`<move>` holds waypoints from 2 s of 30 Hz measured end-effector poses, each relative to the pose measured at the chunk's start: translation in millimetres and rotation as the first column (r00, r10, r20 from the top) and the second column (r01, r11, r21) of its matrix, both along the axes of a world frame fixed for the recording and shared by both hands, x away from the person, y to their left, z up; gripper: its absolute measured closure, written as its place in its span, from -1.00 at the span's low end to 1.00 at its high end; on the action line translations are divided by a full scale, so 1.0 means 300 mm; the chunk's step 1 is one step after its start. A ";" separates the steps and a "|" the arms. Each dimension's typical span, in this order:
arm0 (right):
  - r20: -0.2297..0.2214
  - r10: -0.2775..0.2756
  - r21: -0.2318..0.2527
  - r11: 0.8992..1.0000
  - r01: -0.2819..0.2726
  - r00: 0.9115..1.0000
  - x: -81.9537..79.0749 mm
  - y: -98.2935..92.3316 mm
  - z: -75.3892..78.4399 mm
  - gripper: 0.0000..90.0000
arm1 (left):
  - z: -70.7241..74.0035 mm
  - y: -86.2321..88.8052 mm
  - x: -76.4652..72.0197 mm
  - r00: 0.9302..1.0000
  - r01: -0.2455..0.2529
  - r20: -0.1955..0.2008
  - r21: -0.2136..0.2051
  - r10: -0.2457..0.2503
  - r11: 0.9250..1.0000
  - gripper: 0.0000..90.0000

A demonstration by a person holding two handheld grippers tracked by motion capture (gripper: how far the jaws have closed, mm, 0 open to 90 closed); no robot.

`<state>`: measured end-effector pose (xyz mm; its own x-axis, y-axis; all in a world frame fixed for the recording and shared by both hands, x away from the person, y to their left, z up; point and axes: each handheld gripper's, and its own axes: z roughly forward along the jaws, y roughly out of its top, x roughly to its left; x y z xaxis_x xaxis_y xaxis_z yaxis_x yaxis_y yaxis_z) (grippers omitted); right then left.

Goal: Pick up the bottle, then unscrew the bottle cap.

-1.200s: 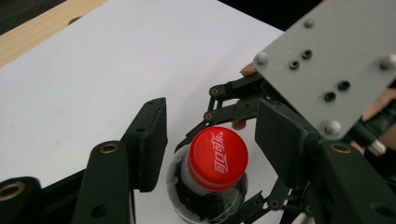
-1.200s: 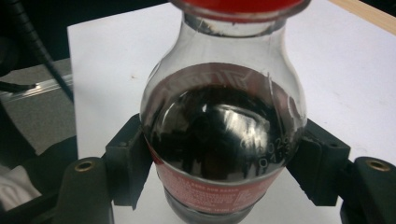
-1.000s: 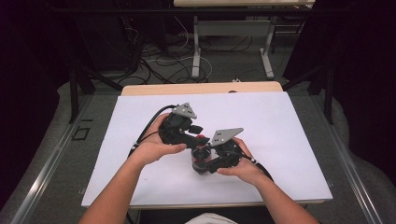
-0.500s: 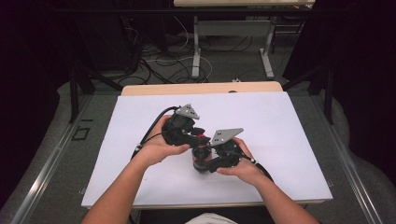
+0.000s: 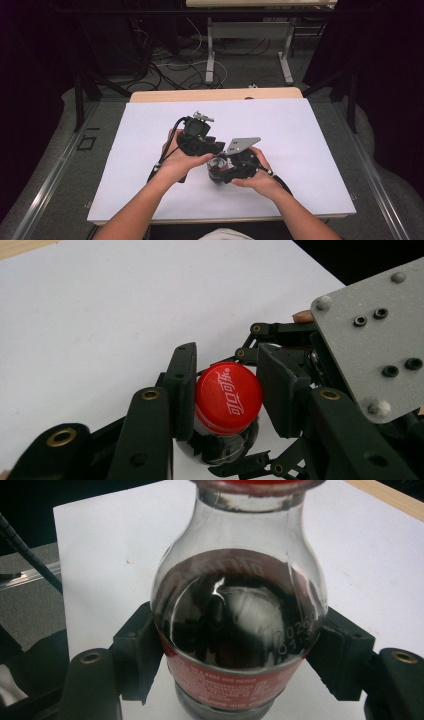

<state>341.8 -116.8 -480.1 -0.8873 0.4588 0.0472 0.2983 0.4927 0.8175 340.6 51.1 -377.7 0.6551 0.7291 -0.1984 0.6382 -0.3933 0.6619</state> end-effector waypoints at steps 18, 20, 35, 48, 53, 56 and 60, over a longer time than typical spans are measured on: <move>-0.001 0.057 0.033 0.998 -0.057 0.998 0.000 -0.001 0.004 -0.34 | 0.006 0.073 0.044 0.917 0.381 0.119 0.028 -0.382 0.924 0.04; -0.003 0.060 0.035 0.998 -0.060 0.998 -0.001 -0.001 0.004 -0.34 | 0.002 0.071 0.049 0.891 0.435 0.118 0.056 -0.439 0.899 0.11; -0.004 0.076 0.046 0.996 -0.076 0.997 -0.002 -0.002 0.008 -0.34 | -0.001 0.061 0.051 0.870 0.471 0.118 0.088 -0.478 0.878 0.36; 0.009 -0.032 0.042 0.999 0.031 0.999 0.013 -0.018 0.009 -0.34 | -0.010 0.006 0.041 0.972 0.212 0.103 0.013 -0.212 0.977 0.37; 0.011 -0.063 0.031 0.998 0.062 0.998 0.021 -0.025 0.006 -0.34 | -0.016 -0.018 0.043 0.985 0.137 0.104 0.009 -0.137 0.991 0.37; 0.010 -0.064 0.035 0.997 0.064 0.998 0.025 -0.030 0.005 -0.34 | -0.015 -0.022 0.050 0.984 0.145 0.106 0.014 -0.146 0.989 0.36; 0.005 -0.057 0.038 0.998 0.057 0.998 0.025 -0.033 0.008 -0.34 | -0.007 -0.011 0.060 0.979 0.180 0.100 -0.001 -0.179 0.984 0.31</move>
